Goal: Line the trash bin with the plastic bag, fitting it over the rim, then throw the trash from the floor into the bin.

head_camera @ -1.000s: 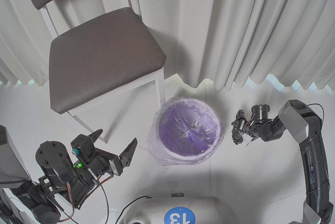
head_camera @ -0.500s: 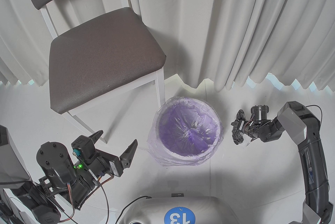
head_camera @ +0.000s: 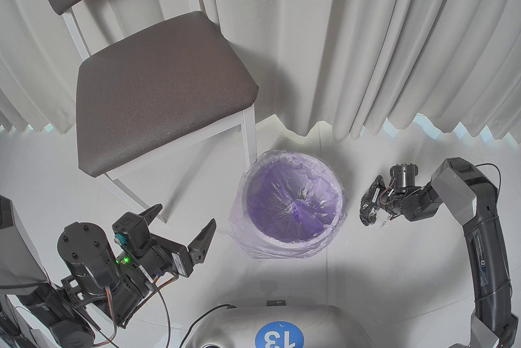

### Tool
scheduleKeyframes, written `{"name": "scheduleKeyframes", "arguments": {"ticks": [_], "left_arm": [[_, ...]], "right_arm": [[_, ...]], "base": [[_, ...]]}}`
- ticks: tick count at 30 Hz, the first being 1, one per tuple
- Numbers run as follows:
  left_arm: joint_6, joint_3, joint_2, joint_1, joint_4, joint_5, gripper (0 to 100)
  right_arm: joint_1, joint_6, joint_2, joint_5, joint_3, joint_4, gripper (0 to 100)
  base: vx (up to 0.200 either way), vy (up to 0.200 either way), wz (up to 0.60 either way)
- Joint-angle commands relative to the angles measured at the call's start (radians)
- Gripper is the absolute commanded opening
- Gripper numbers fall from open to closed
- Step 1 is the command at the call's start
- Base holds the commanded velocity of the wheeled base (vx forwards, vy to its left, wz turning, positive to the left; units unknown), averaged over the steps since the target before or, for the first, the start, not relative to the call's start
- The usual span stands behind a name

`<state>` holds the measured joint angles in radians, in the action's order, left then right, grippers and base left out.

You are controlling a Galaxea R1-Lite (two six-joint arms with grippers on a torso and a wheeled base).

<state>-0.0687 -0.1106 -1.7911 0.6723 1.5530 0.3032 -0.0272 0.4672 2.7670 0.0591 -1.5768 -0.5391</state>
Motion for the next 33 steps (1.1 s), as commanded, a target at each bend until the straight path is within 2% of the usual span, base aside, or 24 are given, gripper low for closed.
{"name": "scheduleKeyframes", "arguments": {"ticks": [1, 16, 19, 24, 27, 33], "left_arm": [[0.000, 0.002, 0.006, 0.009, 0.018, 0.001, 100], [0.001, 0.025, 0.041, 0.036, 0.018, -0.001, 100], [0.004, 0.026, 0.048, 0.038, 0.018, -0.001, 100], [0.015, 0.023, 0.061, 0.075, 0.018, -0.004, 100], [0.017, 0.019, 0.062, 0.087, 0.018, -0.004, 100], [0.018, 0.012, 0.071, 0.101, 0.018, -0.006, 100]], "right_arm": [[-0.002, -0.001, -0.006, 0.001, 0.008, 0.001, 0], [-0.020, -0.004, -0.014, -0.010, 0.052, -0.027, 0], [-0.020, -0.004, -0.014, -0.025, 0.064, -0.059, 0], [-0.019, -0.012, -0.009, -0.087, 0.106, -0.182, 0], [-0.020, -0.027, -0.014, -0.087, 0.139, -0.232, 0], [-0.028, -0.019, -0.009, -0.096, 0.129, -0.234, 0]], "base": [[0.000, 0.000, 0.00], [0.000, 0.000, 0.00], [0.000, 0.000, 0.00], [0.000, 0.000, 0.00], [0.000, 0.000, 0.00], [0.000, 0.000, 0.00]]}}
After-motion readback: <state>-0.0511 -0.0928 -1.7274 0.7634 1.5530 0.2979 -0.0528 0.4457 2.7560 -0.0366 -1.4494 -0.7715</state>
